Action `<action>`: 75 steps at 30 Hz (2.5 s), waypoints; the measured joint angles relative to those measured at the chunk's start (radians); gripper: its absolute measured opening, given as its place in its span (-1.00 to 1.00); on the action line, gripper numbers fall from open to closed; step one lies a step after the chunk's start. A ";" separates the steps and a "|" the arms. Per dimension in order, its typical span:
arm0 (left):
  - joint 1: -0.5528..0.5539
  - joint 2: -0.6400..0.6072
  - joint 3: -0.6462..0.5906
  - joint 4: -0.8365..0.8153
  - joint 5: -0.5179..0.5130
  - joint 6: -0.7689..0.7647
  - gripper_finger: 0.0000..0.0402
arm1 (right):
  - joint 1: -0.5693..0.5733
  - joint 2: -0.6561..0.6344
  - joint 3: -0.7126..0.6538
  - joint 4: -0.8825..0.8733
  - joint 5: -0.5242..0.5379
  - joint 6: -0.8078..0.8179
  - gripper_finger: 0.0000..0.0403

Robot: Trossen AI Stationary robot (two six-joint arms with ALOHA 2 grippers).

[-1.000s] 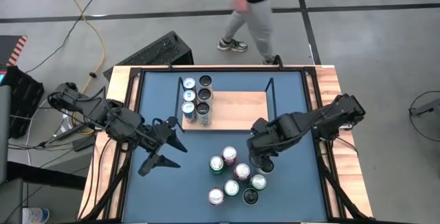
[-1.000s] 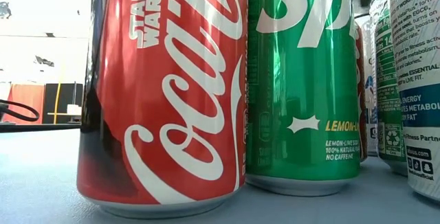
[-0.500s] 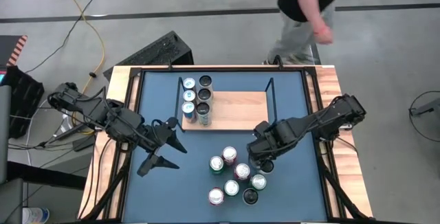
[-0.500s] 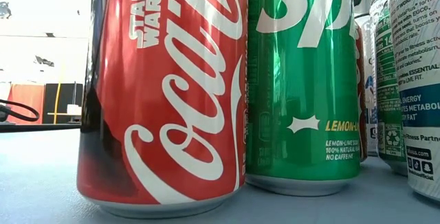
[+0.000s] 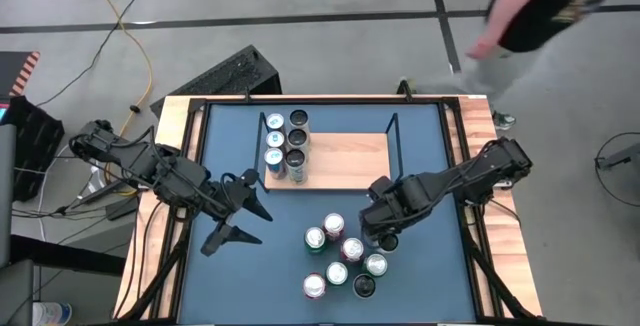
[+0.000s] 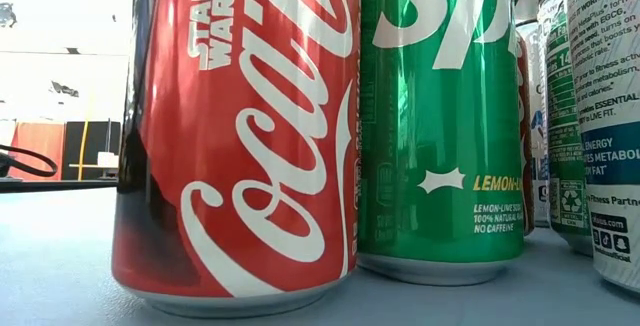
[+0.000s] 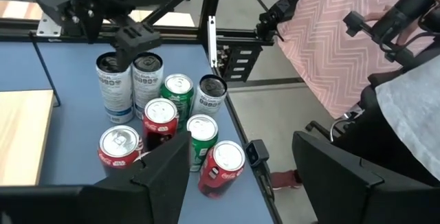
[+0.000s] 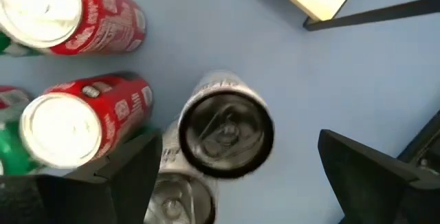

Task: Place canned beverage on shelf
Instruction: Put the top white and blue soda can on the shelf

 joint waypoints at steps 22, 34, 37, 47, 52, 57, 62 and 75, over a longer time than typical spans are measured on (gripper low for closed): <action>0.000 0.000 0.000 -0.013 -0.065 0.001 0.19 | -0.014 -0.001 -0.073 0.119 -0.048 -0.058 0.40; 0.000 0.000 0.000 -0.016 -0.065 -0.001 0.19 | -0.014 -0.005 -0.139 0.165 -0.116 -0.048 0.09; 0.000 0.000 0.000 -0.017 -0.065 -0.002 0.19 | -0.028 0.001 -0.115 0.159 -0.116 -0.066 0.05; 0.000 0.000 0.000 -0.028 -0.137 -0.004 0.19 | -0.094 0.002 0.026 0.110 -0.065 -0.126 0.05; 0.000 0.000 0.000 -0.046 -0.171 -0.017 0.19 | -0.139 0.001 0.081 0.091 -0.017 -0.178 0.05; 0.000 0.000 0.000 -0.070 -0.229 -0.018 0.19 | -0.193 0.001 0.128 0.063 -0.012 -0.234 0.05; 0.003 0.000 0.000 -0.099 -0.271 -0.018 0.19 | -0.230 0.001 0.160 0.055 -0.008 -0.278 0.05; 0.003 -0.005 0.000 -0.148 -0.249 -0.116 0.19 | -0.304 0.127 0.379 -0.069 -0.041 -0.411 0.05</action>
